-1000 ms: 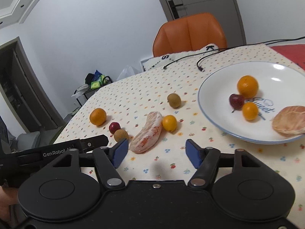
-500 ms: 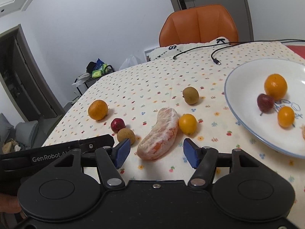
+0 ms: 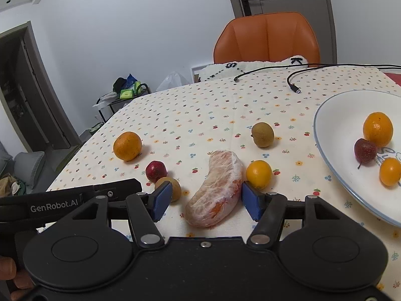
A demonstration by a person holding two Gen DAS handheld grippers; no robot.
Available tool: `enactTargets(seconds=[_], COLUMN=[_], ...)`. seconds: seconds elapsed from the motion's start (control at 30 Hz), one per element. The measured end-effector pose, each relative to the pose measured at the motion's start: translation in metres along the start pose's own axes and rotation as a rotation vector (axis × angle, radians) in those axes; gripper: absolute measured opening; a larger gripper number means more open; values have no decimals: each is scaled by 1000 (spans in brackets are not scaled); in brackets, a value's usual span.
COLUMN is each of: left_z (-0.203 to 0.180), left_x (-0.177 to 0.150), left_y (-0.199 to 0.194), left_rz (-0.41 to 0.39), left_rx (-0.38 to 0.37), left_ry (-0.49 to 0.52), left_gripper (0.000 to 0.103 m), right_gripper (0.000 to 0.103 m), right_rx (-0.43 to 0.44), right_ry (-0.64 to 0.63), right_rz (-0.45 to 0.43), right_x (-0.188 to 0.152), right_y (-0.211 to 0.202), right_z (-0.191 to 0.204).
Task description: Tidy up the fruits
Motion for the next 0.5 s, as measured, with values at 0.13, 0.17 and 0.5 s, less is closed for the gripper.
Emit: enactTargets(seconds=[0.13,0.17,0.5], left_z=[-3,-5,-30], left_x=[-1,-1,-3], left_y=[1,1,11], left_rz=[3,4,12], left_rx=[-4,-7,-49], left_ry=[3,3,34], left_gripper=[46,46,46], right_gripper=[56,54,41], right_rx=[-18,-22,-23], right_ry=[-26,-30,-2], right_rz=[3,3,8], right_x=[-1,-1,-4], right_y=[-1,-1,-12], right_z=[0,-1,-14])
Point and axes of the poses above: each gripper's, at about its wrist camera, not at the fingertips, and y roughly the way its jaws point, z to its left, x to its top, the point moved 8 cm from there along y, roughly the way its jaws point, and after that the axes turned 4 degrees about -x, right-handed, at the moved point
